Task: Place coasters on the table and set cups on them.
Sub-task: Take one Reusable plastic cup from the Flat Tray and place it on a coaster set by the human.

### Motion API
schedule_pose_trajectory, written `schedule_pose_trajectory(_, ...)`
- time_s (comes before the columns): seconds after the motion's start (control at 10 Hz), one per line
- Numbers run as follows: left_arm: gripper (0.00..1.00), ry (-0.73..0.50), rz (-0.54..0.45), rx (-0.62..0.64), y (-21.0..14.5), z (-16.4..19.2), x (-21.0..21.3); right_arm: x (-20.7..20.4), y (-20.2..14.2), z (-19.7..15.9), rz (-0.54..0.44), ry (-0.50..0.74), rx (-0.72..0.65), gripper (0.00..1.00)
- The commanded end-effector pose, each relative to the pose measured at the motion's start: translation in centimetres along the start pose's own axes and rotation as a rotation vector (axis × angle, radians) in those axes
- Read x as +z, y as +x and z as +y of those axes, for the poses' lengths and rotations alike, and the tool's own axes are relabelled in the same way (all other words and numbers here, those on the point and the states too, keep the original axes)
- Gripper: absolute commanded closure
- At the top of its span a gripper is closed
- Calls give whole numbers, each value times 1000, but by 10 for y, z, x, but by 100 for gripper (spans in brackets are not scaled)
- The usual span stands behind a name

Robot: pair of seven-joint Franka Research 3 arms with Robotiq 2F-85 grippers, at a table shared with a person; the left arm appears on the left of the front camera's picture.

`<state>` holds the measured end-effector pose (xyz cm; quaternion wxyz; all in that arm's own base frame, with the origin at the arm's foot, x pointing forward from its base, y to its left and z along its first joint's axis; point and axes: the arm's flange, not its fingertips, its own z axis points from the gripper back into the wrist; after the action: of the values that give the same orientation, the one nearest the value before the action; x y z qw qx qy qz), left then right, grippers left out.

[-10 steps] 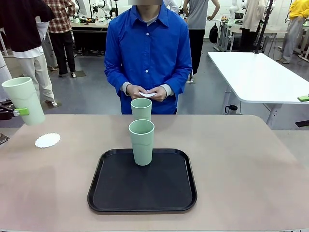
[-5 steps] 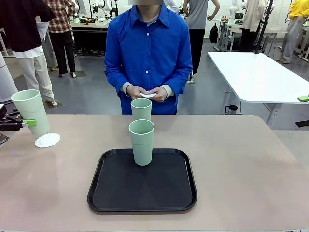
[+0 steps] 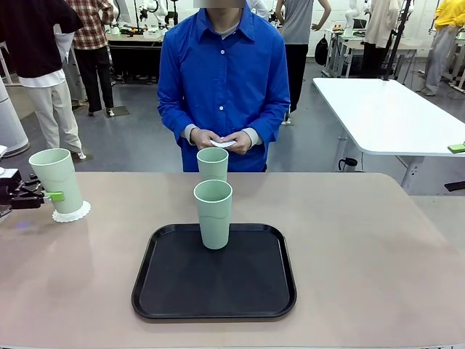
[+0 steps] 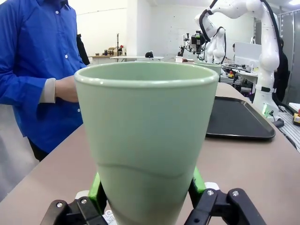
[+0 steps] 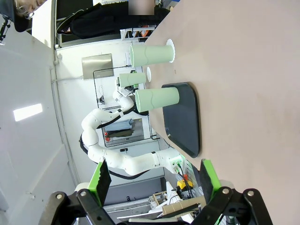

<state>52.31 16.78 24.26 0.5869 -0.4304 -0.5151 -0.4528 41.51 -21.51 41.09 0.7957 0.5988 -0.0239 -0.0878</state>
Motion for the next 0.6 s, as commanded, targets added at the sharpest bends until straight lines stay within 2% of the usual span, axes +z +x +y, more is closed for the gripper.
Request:
schedule_pose_trajectory(0.0,15,-12,-9,-24,-3,8,0,-1,-1,0,3,8,0,0)
schedule_pose_trajectory(0.5,15,-12,-2,-21,-13,12,4,-1,-1,0,3,8,0,0)
